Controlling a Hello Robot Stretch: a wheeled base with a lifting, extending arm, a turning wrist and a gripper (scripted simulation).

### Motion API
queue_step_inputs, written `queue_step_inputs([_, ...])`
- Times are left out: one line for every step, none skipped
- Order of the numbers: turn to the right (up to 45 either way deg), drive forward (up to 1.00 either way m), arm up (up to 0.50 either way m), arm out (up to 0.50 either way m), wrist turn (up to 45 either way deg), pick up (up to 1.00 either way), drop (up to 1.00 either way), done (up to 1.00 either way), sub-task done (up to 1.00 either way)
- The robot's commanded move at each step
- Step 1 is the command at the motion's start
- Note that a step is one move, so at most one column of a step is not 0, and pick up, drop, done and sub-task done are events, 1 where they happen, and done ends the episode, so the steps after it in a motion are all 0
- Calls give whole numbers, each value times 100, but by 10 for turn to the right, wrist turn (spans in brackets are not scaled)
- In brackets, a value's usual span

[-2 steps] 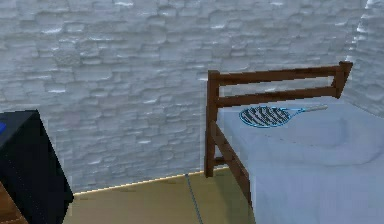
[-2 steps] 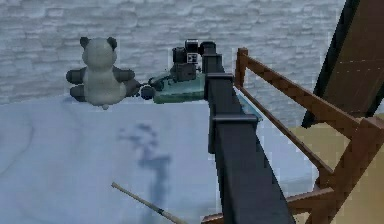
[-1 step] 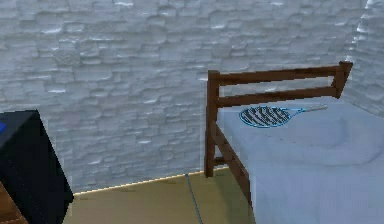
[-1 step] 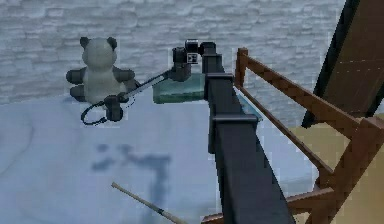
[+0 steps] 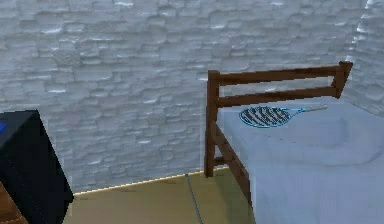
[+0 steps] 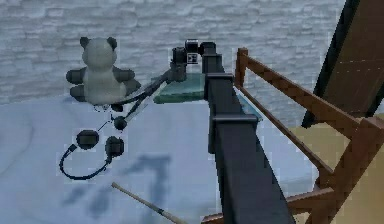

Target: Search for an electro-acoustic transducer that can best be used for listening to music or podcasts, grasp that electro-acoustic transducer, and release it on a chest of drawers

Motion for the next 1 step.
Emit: queue_step_inputs([0,0,0,0,-150,0,0,0,0])
